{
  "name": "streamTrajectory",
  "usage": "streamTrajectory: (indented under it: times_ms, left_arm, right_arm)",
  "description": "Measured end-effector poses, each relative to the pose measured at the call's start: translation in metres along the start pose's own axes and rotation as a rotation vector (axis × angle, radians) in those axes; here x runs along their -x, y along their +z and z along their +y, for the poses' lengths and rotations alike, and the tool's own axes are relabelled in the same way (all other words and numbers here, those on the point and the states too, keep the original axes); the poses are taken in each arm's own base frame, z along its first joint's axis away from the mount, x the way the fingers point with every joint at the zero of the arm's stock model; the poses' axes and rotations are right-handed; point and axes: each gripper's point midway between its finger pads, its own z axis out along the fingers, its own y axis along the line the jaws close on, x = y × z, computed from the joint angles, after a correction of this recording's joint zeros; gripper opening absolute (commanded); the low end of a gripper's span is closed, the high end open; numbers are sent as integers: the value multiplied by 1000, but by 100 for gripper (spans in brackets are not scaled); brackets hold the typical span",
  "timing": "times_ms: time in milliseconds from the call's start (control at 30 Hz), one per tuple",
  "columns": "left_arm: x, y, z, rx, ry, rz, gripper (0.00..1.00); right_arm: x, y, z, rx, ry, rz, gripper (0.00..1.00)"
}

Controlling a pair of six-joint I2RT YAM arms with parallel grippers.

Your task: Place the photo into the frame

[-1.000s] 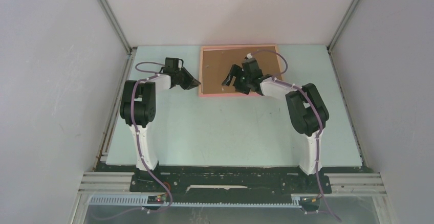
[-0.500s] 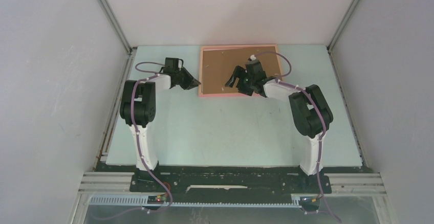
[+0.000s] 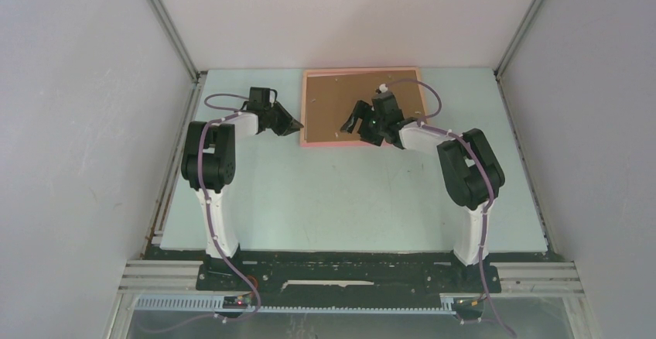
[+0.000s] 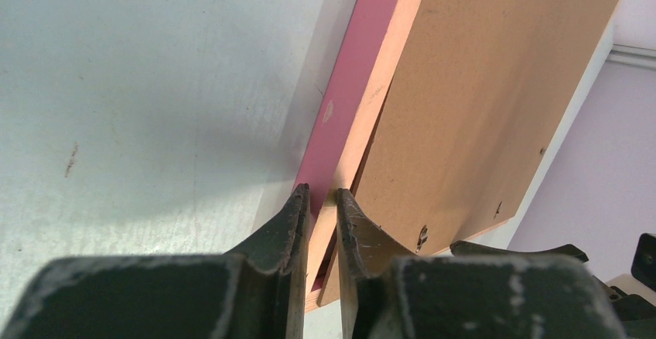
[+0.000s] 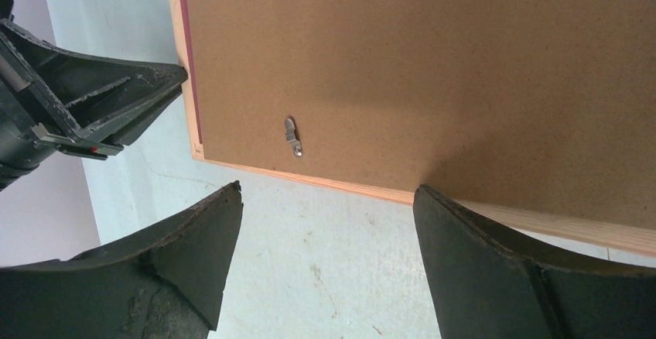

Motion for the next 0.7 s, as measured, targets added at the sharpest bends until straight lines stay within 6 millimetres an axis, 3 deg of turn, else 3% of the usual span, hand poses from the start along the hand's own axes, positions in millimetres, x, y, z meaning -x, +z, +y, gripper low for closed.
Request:
streamTrajectory:
  times_ms: [700]
  left_arm:
    - [0, 0, 0, 0, 0, 0, 18]
  right_arm:
    - [-1, 2, 0, 13, 17, -16, 89]
